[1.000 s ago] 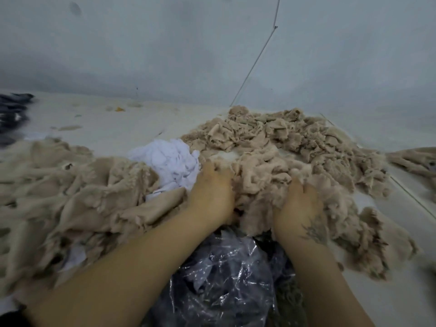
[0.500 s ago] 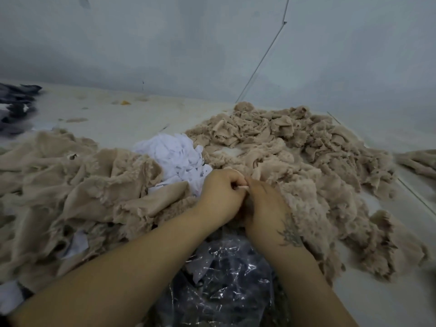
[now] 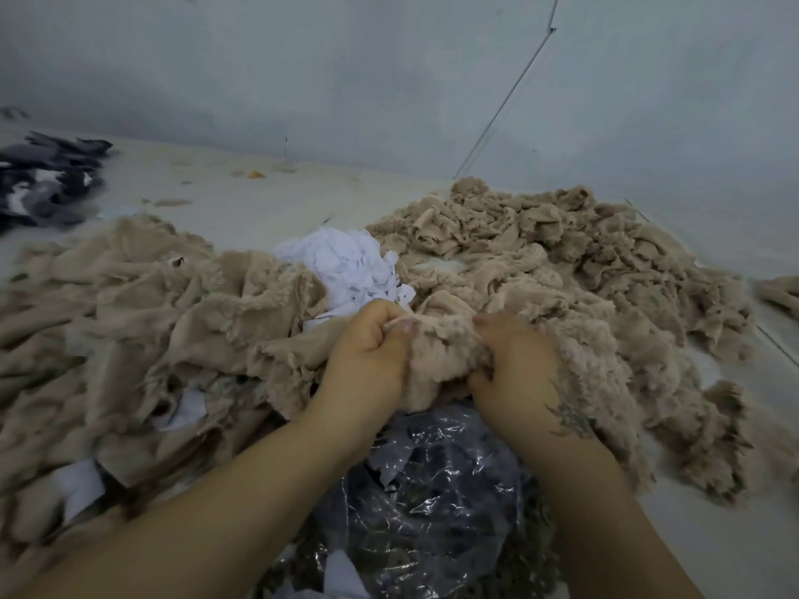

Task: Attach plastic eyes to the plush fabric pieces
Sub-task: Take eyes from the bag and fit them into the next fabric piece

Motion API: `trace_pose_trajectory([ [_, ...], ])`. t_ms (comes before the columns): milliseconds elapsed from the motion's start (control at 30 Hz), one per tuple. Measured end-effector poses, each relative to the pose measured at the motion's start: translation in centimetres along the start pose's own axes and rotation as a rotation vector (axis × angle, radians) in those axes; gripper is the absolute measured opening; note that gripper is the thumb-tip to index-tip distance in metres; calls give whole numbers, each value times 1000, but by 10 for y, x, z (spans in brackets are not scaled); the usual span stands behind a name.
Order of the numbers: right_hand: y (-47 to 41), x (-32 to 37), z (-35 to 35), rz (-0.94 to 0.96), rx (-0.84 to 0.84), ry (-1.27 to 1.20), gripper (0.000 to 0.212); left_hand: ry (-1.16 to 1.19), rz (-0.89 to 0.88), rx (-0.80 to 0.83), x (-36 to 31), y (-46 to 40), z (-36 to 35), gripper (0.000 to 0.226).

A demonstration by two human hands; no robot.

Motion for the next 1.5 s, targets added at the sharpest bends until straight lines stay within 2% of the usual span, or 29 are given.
trace_pose_trajectory([
  [100, 6, 11, 16, 67, -176, -46, 22, 174, 81, -44, 1, 4, 15, 20],
  [167, 14, 17, 23, 56, -246, -48, 12, 225, 49, -1, -7, 10, 22, 21],
  [200, 17, 18, 23, 45, -247, -68, 14, 207, 5, 39, -12, 15, 25, 22],
  [267, 21, 20, 16, 37, -196, -189, 18, 103, -85, 142, -23, 28, 25, 20],
  [333, 23, 19, 2, -14, -99, -276, 12, 13, -107, 260, -27, 46, 18, 17],
  [400, 27, 21, -13, -65, 5, -337, 28, -32, -102, 326, -26, 58, 12, 17],
  [467, 32, 25, -26, -102, 103, -450, 30, -41, -128, 265, -25, 62, 18, 33],
  [567, 38, 40, -32, -87, 175, -653, 26, 51, 10, 37, -3, 54, 41, 46],
  [667, 39, 46, -31, -134, 188, -912, 40, -11, 77, -76, 12, 49, 55, 29],
  [700, 40, 46, -33, -184, 202, -1035, 40, -9, 109, -67, 17, 49, 55, 29],
  [767, 44, 48, -37, -278, 235, -1223, 25, 21, 208, -11, 30, 51, 50, 53],
  [833, 48, 54, -38, -274, 259, -1301, 11, 140, 303, 51, 38, 56, 42, 72],
  [900, 51, 57, -39, -260, 264, -1334, 12, 293, 367, 81, 40, 61, 38, 66],
  [933, 53, 54, -41, -276, 260, -1333, 19, 348, 368, 93, 38, 62, 37, 55],
  [1000, 55, 46, -48, -353, 250, -1346, 24, 406, 341, 80, 33, 64, 41, 23],
  [1067, 57, 40, -52, -432, 209, -1422, 22, 401, 283, 15, 28, 65, 53, 9],
  [1167, 57, 33, -56, -520, 151, -1560, 21, 386, 172, -43, 20, 67, 67, 9],
  [1267, 63, 46, -69, -538, 329, -1552, 41, 429, 112, -76, 16, 68, 71, 9],
  [1333, 72, 59, -78, -538, 471, -1521, 49, 334, 68, -102, 13, 69, 74, 14],
  [1400, 77, 68, -84, -535, 560, -1539, 47, 199, 16, -143, 9, 70, 79, 20],
  [1500, 75, 69, -82, -526, 564, -1607, 38, 111, -50, -167, 3, 72, 82, 17],
])
Point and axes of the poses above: each hand's wrist, its own y-axis away from the middle knuckle, its own z-axis out of the back of the hand, x = y × z, the point moved 10 cm from there along -y, towards the middle knuckle, and after that the axes turned 1 degree about y, right-handed, at the moved point
